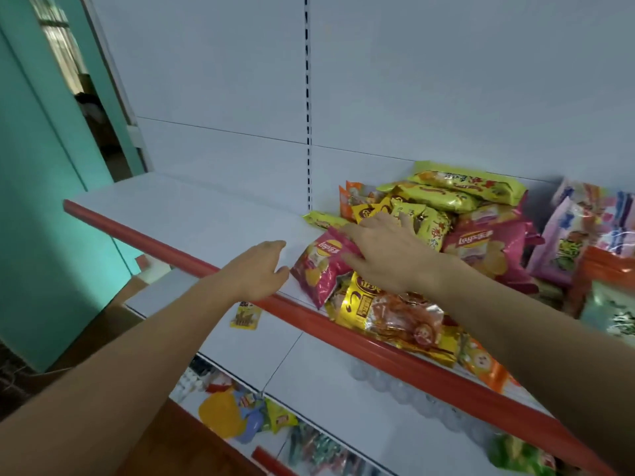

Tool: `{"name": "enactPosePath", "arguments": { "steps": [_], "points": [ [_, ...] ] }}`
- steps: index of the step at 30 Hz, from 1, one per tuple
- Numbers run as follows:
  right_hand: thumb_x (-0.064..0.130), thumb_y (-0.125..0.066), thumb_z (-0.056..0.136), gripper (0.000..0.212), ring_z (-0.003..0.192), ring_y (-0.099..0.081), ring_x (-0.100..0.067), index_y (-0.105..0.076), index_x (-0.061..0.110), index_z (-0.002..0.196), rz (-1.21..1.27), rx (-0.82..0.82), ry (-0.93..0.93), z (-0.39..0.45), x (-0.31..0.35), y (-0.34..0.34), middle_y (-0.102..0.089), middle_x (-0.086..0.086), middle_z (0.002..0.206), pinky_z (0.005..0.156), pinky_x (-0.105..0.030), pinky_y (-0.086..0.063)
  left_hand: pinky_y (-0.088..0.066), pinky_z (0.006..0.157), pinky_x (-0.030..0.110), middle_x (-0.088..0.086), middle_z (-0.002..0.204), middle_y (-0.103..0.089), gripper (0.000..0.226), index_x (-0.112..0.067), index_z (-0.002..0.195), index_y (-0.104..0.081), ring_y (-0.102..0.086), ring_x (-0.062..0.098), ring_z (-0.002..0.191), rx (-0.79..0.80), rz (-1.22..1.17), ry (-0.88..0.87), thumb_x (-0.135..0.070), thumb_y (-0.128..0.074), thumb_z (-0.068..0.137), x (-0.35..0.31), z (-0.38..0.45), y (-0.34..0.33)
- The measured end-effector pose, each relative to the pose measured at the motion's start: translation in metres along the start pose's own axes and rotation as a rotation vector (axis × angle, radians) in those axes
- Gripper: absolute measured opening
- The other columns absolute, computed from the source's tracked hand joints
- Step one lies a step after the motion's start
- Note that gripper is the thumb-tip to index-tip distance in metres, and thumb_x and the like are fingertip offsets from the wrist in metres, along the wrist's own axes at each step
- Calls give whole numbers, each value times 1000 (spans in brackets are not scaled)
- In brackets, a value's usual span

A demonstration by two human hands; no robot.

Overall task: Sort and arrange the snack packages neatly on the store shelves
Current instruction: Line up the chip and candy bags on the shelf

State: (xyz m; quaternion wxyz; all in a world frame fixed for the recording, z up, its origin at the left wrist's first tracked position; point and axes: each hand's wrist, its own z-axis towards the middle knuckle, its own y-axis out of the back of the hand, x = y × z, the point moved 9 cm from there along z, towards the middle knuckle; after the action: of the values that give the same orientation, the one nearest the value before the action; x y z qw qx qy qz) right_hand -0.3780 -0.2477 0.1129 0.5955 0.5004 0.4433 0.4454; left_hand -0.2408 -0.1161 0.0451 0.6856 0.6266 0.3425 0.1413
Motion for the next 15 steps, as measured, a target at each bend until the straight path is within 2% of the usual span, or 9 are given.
{"name": "enactPosePath", "arguments": {
  "steps": [3,5,7,9,12,15],
  "points": [
    [52,-43,103,44,128,-43,-37,-48,26,138,-127,66,-104,21,4,-14,-64,-6,112,110,-76,-12,-32,114,34,6,161,-36,58,-14,158,-27,-41,24,143,-29,-128,-27,-35,-43,106,4,9,-5],
    [35,-53,101,29,123,-45,-38,-53,24,128,-142,91,-145,32,5,-22,-59,-5,97,109,-78,-10,-38,103,30,3,158,-41,58,-19,158,-27,-53,23,131,-17,-237,-43,-37,-44,106,2,12,-10],
    [17,-58,96,23,116,-49,-36,-57,21,118,-128,22,-136,41,7,-22,-53,-3,87,110,-76,-18,-39,98,30,2,156,-43,60,-22,158,-24,-57,23,122,-30,-303,-68,-39,-46,105,-4,14,-12],
    [10,-60,91,29,114,-55,-33,-63,21,117,-31,-90,-126,47,8,-11,-65,-3,94,109,-65,-33,-40,97,30,-1,155,-45,62,-26,158,-22,-58,19,115,-49,-371,-88,-44,-47,104,-5,15,-11],
    [13,-69,90,28,104,-69,-21,-72,23,117,367,-275,-179,47,-1,12,-75,0,106,93,-42,-57,-40,98,29,-9,146,-51,73,-35,158,-17,-55,6,118,-57,-619,-100,-54,-54,98,-5,16,0],
    [12,-78,85,23,87,-69,-3,-78,20,107,687,-355,-203,43,-16,30,-75,8,94,85,-20,-58,-43,88,24,-9,131,-61,73,-31,154,-25,-60,-2,112,-183,-836,-93,-54,-59,94,-3,22,25]
  ]
}}
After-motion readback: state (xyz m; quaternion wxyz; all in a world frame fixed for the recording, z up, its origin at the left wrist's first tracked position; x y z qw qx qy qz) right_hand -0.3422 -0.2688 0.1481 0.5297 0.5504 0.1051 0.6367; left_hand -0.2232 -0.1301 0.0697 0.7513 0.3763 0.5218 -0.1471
